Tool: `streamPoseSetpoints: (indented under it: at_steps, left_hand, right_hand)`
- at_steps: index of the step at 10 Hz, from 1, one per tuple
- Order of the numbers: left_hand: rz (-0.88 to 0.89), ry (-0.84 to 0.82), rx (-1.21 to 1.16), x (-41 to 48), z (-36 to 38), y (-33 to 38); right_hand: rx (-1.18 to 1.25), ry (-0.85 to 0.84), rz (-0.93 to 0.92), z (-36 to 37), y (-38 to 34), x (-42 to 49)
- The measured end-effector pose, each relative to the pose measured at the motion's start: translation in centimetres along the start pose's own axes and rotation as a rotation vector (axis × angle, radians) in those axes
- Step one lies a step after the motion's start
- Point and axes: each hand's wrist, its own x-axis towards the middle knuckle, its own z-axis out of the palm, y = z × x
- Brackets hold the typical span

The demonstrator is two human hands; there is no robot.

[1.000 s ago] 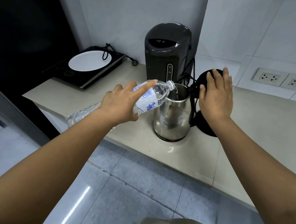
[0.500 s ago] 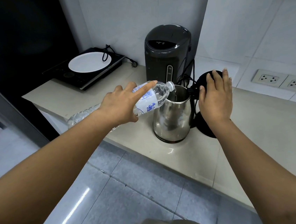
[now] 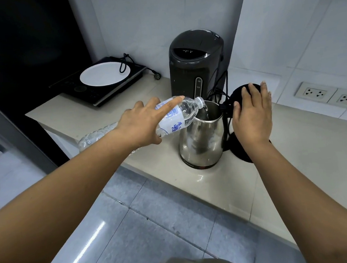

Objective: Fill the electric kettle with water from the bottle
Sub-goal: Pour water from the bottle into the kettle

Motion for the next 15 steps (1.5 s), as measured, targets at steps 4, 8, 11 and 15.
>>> streamPoseSetpoints:
  at_steps: [4, 8, 11, 15]
  left_hand:
    - [0.002, 0.0, 0.003, 0.09, -0.12, -0.1]
    - [0.002, 0.009, 0.006, 0.36, -0.06, -0.14]
    - [-0.007, 0.0, 0.009, 0.35, -0.14, -0.17]
    - [0.008, -0.001, 0.006, 0.51, -0.11, -0.23]
  right_hand:
    - [0.011, 0.005, 0.006, 0.01, -0.11, 0.0]
    - [0.01, 0.014, 0.011, 0.08, -0.11, 0.01]
    - [0.009, 0.021, 0.013, 0.1, -0.26, -0.02]
    - [-0.009, 0.02, 0.006, 0.09, -0.21, -0.02]
